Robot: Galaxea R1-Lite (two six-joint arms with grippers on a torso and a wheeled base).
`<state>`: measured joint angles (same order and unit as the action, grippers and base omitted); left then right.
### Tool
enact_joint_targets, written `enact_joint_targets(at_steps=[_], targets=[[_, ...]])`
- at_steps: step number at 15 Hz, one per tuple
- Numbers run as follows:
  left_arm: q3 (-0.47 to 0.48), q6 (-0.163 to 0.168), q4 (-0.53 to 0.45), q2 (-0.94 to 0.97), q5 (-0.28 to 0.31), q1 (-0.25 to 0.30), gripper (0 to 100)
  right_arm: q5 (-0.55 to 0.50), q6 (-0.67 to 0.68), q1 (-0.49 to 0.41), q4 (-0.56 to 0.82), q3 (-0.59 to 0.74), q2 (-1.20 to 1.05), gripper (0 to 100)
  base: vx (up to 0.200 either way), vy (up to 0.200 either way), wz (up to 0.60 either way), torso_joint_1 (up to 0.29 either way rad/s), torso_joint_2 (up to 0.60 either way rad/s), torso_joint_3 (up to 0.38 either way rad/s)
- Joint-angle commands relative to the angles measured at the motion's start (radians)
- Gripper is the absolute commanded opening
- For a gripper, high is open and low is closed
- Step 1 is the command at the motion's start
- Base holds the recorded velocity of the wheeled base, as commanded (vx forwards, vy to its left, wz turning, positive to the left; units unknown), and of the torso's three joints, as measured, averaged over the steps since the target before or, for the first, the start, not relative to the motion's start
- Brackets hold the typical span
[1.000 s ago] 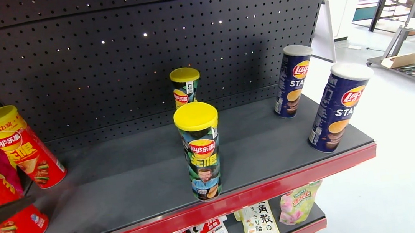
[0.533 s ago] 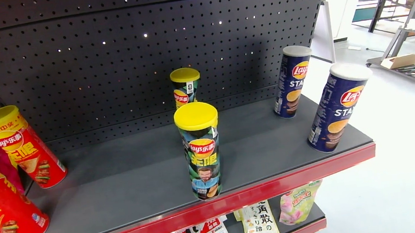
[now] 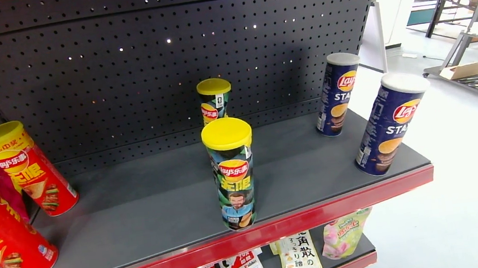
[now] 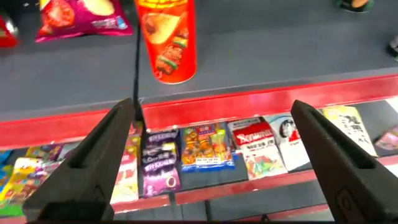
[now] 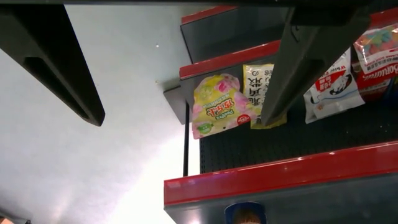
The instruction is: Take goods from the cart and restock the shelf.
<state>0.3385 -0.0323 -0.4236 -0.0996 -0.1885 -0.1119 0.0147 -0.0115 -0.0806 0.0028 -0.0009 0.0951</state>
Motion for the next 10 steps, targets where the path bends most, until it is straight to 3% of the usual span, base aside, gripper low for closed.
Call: enact_joint_targets(at_steps=[1,5,7,10], targets=[[-0.004,0.0,0.0,0.0,0.0,0.008,100,0.001,-0.001,0.001,0.0,-0.001,0.002,100,0.0,0.0,0.6,0.002,0.0,0.002],[-0.029,0.003,0.008,0.001,0.012,0.008,100,0.001,-0.001,0.001,0.0,-0.001,0.002,100,0.0,0.0,0.6,0.005,0.0,0.005],[-0.042,0.002,0.026,0.001,0.027,0.008,100,0.001,0.002,-0.001,-0.001,0.001,0.002,100,0.0,0.0,0.0,0.0,0.0,0.0],[-0.119,0.006,0.134,0.003,0.075,0.008,100,0.001,0.002,0.001,-0.001,0.001,0.002,100,0.0,0.0,0.0,0.0,0.0,0.0]])
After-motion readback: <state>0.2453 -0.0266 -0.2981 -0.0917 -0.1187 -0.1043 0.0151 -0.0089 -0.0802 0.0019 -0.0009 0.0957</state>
